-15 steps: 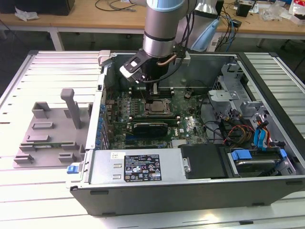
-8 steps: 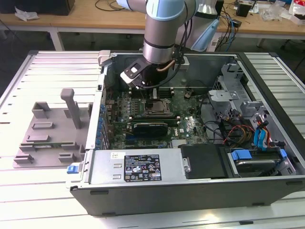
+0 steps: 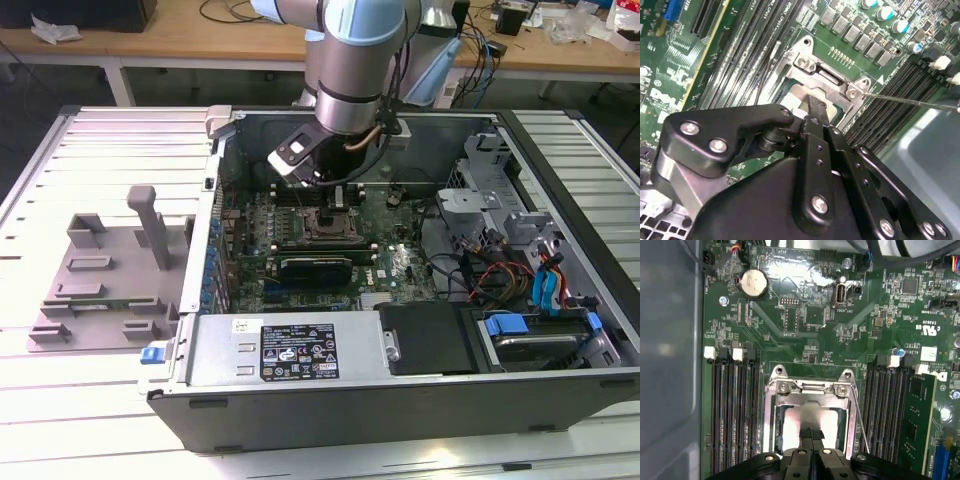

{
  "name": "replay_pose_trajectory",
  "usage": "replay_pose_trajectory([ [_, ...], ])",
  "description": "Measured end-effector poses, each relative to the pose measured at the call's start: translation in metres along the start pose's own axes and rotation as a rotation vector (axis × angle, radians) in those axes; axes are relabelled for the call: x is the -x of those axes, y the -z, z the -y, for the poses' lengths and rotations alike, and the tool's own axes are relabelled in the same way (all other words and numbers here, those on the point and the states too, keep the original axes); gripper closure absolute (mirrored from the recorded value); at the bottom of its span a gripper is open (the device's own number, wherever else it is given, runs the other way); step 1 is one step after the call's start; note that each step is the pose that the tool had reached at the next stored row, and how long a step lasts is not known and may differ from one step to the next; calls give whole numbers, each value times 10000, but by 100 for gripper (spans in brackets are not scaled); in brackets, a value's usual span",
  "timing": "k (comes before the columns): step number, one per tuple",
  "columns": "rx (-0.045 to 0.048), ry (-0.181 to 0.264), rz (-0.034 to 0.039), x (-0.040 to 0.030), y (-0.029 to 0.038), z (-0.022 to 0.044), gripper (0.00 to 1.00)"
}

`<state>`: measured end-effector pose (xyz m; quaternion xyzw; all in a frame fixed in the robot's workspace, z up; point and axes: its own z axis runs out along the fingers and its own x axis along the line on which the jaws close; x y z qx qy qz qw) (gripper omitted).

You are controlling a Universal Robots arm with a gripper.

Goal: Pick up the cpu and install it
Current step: 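Close the cpu cover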

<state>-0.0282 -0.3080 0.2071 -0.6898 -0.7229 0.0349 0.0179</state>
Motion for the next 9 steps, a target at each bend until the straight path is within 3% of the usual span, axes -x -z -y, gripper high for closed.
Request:
replay_pose_trajectory([
  [2,0,-1,0,6,246,16,89],
  [3,0,0,1,7,286,19,89],
  [7,0,-1,0,8,343,24,89],
  [9,0,0,1,10,432,30,89],
])
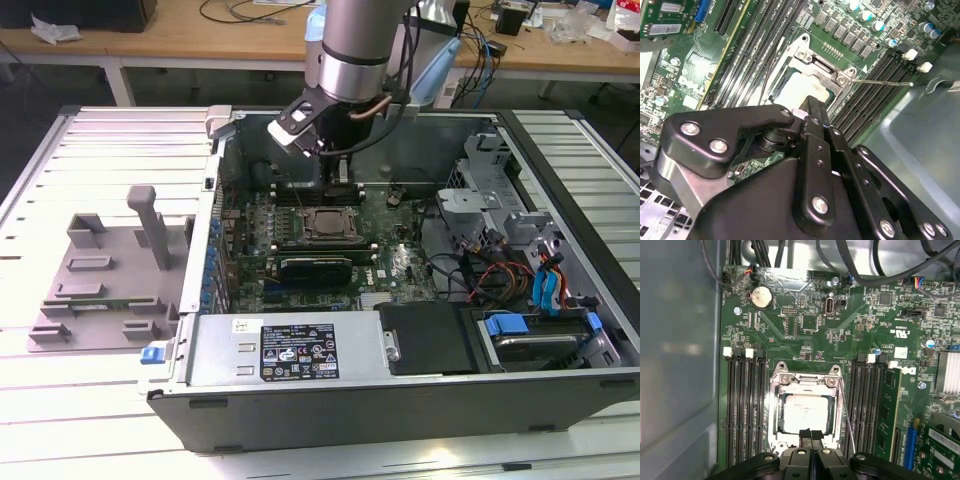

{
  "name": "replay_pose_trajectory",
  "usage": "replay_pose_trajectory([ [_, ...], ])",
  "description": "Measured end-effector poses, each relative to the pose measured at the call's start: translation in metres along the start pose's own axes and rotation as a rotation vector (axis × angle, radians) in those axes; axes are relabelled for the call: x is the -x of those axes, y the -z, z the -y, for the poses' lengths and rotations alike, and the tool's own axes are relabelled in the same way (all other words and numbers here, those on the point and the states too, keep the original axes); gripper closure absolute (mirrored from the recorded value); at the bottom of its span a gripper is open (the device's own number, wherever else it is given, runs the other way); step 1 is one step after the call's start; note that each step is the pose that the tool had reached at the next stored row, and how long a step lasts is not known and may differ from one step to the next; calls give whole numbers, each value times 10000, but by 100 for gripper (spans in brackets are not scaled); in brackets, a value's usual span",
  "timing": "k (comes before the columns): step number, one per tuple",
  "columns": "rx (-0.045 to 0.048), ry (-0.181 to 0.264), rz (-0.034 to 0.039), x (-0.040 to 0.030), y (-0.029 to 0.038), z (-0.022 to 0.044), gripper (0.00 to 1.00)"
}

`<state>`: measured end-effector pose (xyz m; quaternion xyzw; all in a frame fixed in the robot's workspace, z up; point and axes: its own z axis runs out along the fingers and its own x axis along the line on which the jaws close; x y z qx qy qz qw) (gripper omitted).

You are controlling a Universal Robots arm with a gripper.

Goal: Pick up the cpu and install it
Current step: 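Close the cpu cover, then install the first cpu locking lever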

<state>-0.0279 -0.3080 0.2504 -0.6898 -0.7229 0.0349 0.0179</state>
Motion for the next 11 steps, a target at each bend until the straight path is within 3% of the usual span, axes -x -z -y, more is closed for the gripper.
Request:
replay_pose_trajectory([
  [2,1,0,-2,0,29,2,89],
  [11,1,0,-3,1,29,2,89],
])
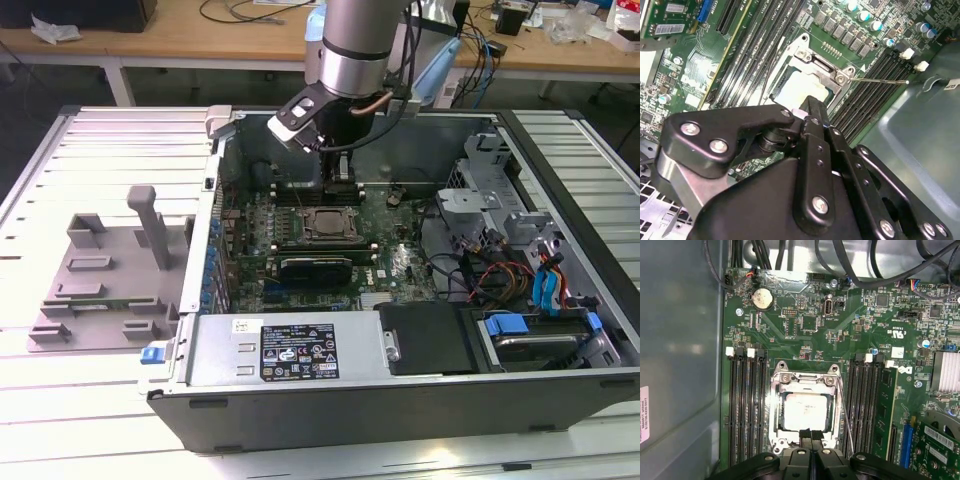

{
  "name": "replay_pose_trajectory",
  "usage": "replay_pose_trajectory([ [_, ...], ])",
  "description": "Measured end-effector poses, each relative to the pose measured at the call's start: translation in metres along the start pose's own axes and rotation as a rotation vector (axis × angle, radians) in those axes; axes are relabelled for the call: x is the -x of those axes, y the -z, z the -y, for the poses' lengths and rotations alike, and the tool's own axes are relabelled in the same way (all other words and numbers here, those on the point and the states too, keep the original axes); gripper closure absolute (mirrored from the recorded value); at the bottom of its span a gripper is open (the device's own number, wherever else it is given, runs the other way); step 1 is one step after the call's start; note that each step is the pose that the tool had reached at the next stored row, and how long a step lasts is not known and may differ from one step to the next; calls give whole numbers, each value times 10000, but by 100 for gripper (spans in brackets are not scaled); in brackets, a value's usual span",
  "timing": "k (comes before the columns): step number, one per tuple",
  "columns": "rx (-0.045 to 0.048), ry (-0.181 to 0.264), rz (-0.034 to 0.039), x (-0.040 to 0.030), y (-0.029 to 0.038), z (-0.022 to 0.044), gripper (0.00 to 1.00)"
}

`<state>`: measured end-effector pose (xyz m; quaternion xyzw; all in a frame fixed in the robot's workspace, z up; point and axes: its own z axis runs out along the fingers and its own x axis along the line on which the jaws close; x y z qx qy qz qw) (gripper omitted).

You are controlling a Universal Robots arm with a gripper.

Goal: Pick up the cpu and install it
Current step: 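Install the first cpu locking lever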

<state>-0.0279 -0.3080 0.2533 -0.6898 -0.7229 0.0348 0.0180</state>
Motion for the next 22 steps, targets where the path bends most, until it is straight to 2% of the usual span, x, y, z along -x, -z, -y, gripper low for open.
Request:
replay_pose_trajectory([
  [1,2,128,10,1,1,0,89],
  [3,20,889,67,0,0,0,89],
  [7,60,2718,205,0,0,0,89],
  [17,105,4768,359,0,0,0,89],
  [22,118,5349,403,0,0,0,89],
])
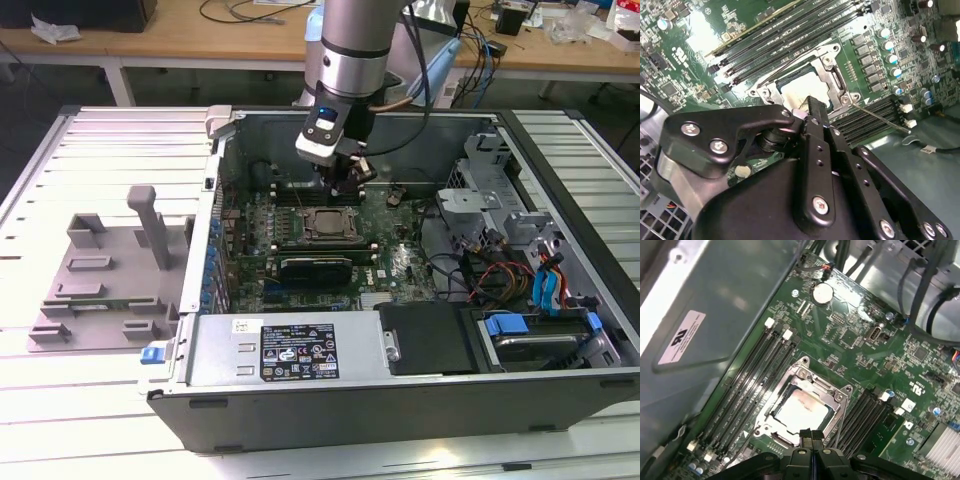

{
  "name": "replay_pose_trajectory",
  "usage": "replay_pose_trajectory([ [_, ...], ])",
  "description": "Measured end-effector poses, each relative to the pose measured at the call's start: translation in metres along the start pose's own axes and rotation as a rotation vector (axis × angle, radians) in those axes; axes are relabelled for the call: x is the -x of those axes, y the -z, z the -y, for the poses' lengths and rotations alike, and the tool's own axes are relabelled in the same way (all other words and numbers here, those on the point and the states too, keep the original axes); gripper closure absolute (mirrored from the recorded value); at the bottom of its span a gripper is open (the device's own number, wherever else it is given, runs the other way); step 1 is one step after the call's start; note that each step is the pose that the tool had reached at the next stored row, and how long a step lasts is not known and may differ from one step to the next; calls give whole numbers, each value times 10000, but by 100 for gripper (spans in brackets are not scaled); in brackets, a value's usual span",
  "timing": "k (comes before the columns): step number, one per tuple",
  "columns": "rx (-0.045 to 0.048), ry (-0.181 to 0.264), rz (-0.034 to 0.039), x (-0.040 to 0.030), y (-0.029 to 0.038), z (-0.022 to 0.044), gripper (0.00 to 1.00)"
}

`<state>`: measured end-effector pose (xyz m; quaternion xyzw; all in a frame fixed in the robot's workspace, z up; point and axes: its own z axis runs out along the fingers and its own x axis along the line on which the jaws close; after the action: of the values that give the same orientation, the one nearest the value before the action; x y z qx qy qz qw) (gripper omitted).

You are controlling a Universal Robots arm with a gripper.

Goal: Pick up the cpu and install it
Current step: 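Install the first cpu locking lever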

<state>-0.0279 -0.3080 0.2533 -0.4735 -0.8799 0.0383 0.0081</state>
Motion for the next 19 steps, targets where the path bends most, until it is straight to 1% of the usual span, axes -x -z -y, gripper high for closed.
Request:
replay_pose_trajectory([
  [4,14,608,46,0,0,0,89],
  [10,25,1152,87,0,0,0,89],
  [15,36,1678,126,0,0,0,89],
  [19,47,2180,164,0,0,0,89],
])
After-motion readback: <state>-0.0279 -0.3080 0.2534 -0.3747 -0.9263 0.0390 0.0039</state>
